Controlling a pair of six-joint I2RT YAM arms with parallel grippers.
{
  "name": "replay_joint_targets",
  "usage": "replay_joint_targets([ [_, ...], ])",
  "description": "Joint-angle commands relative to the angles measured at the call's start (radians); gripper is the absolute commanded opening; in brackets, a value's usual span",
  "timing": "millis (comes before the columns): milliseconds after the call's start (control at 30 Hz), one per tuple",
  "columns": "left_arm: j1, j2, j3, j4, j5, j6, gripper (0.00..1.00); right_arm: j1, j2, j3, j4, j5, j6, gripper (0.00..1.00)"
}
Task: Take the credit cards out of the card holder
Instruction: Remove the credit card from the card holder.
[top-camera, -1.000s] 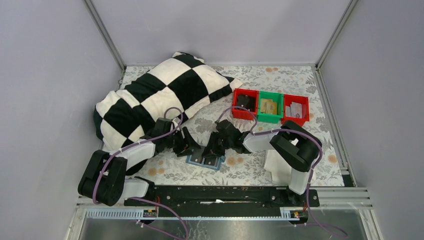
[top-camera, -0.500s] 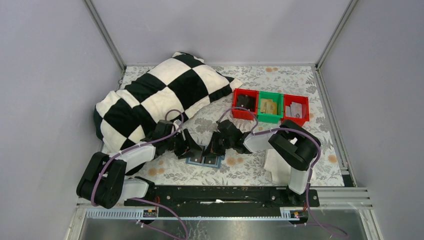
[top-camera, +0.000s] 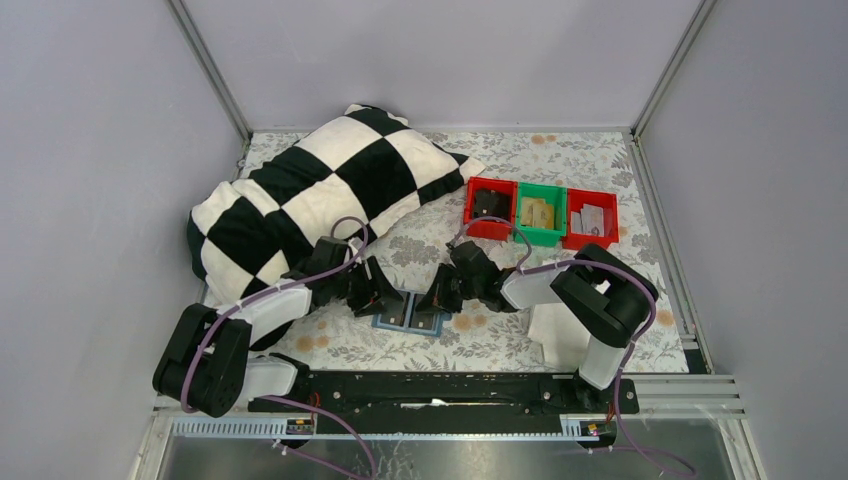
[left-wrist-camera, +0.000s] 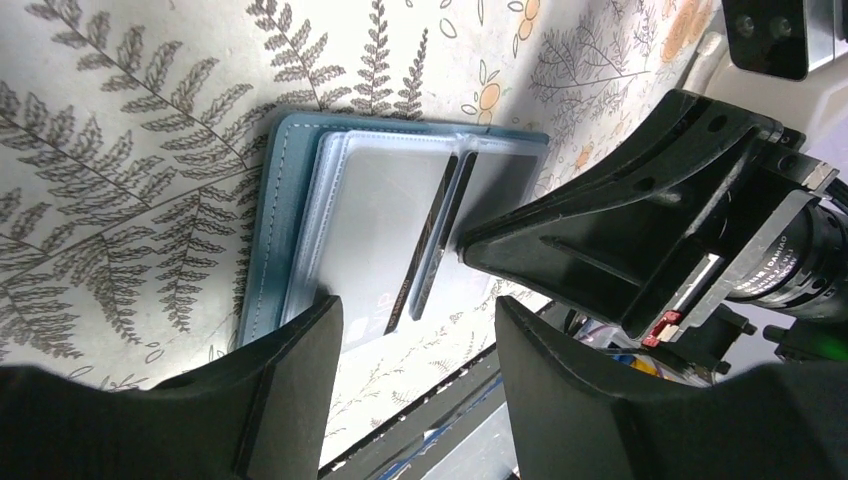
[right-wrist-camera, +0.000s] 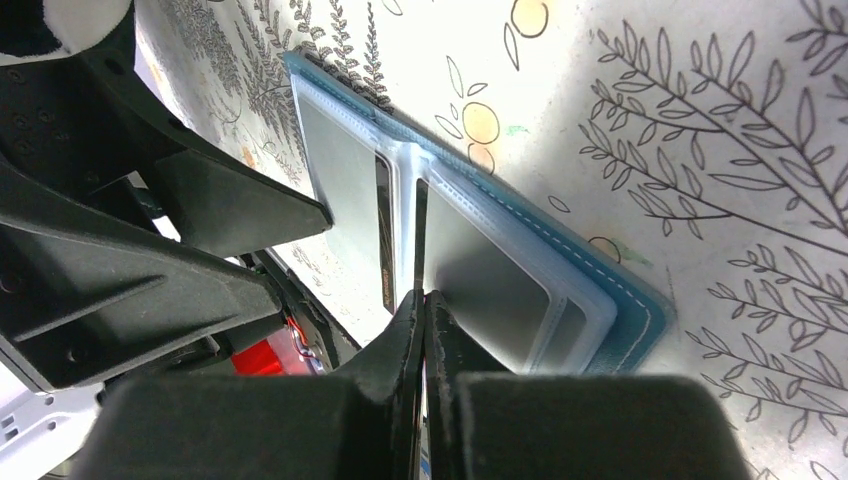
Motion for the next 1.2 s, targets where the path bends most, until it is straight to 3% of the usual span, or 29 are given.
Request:
replay_joint_targets([
  [0, -0.002, -0.019, 0.055, -0.053, -0.063, 0.046, 0.62, -0.005, -0.021, 0.01, 0.007, -0.001, -0.016, 0.01],
  [167, -0.002, -0.056, 0.062, -0.06, -0.096, 0.039, 0.62, -0.005, -0.014, 0.037, 0.004, -0.005, -0.019, 0.11],
  [1167, -0.01, 0.061, 0.025, 0.034, 0.042, 0.042, 0.62, -0.005, 0.043, 0.071, -0.023, -0.002, -0.017, 0.27],
])
